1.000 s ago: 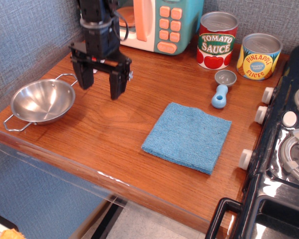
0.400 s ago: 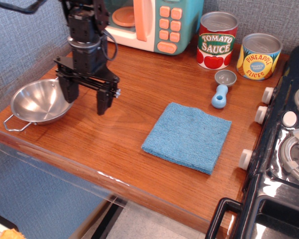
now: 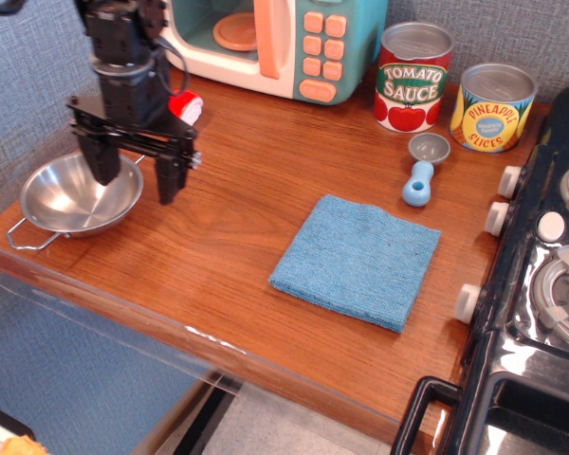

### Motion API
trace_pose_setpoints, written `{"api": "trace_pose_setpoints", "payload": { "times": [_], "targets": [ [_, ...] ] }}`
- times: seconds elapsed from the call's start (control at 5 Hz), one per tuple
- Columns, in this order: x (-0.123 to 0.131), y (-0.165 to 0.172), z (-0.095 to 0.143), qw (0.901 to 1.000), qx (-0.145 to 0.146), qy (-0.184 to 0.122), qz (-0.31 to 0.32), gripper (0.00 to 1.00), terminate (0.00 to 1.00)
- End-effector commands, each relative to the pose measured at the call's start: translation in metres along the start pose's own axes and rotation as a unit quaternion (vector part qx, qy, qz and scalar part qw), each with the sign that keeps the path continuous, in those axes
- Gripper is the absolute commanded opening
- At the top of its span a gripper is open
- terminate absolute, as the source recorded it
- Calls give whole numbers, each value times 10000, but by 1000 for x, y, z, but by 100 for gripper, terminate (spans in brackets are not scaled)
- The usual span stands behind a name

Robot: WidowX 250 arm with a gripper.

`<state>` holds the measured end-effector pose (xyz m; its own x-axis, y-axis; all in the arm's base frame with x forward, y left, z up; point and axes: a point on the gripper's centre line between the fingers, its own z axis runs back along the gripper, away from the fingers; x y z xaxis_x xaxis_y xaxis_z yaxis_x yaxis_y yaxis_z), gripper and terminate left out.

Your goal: Move the bowl and place between spoon and hot dog bun

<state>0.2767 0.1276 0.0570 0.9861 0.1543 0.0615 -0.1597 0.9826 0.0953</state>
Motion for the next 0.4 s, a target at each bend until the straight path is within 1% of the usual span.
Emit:
{"api": "trace_pose_setpoints", "payload": {
  "times": [0.0,0.2],
  "targets": [
    [5,15,-21,9994,-12,284,200,100,0],
    [4,17,-34,9991,9,356,223,100,0]
  ]
}}
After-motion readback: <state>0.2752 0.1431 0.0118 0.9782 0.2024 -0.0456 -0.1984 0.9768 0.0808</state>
